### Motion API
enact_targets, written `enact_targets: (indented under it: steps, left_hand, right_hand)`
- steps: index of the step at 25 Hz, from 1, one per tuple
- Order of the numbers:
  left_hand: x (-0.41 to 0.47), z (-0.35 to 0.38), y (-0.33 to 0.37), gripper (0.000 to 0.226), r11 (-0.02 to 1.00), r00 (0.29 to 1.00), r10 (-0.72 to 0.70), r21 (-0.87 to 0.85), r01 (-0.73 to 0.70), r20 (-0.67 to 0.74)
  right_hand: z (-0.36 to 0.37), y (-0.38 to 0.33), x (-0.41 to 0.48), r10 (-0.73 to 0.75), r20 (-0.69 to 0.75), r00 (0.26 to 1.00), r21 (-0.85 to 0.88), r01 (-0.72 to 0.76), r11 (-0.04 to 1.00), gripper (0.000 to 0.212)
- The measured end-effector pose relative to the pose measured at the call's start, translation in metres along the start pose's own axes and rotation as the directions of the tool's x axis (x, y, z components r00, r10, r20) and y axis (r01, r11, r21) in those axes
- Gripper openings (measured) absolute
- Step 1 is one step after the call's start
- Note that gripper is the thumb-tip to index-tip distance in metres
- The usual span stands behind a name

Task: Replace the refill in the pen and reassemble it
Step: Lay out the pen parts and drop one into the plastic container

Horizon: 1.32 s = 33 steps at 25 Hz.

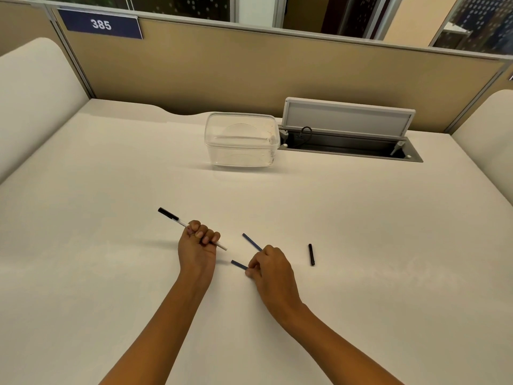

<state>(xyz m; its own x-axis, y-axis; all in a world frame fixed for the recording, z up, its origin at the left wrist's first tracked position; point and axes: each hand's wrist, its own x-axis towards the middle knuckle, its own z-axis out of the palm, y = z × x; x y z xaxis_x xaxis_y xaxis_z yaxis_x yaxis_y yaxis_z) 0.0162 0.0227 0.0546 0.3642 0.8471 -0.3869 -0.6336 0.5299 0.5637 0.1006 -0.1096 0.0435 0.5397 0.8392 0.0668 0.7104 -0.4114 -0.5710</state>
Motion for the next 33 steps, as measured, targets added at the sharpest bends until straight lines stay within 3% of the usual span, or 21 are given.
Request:
enact_targets:
  steps: [6,13,18,27,33]
  left_hand:
    - [0.001,-0.002,0.001,0.043,1.000,1.000,0.001,-0.017,-0.001,-0.003]
    - [0.003,-0.003,0.001,0.043,1.000,1.000,-0.011,-0.023,0.011,-0.025]
    - [0.009,-0.002,0.003,0.043,0.999,1.000,-0.017,-0.048,0.016,-0.024]
    - [0.021,0.005,0.006,0.041,0.996,0.998,-0.044,-0.076,0.042,-0.034]
    - [0.025,0.009,0.001,0.040,0.996,0.997,-0.069,-0.055,0.067,-0.035]
  right_hand:
    - [0.003,0.001,0.005,-0.040,-0.045,0.998,-0.067,0.037,0.997,0.009]
    - [0.004,0.007,0.016,-0.028,0.031,0.999,-0.133,0.031,0.991,0.011]
    - [-0.012,0.002,0.041,-0.035,-0.060,0.998,-0.017,0.034,0.999,0.008]
    - [-0.067,-0.027,0.215,-0.133,-0.295,0.946,-0.089,0.112,0.990,0.011]
    - [-0.053,-0.031,0.322,-0.084,-0.180,0.980,-0.367,0.012,0.930,0.015]
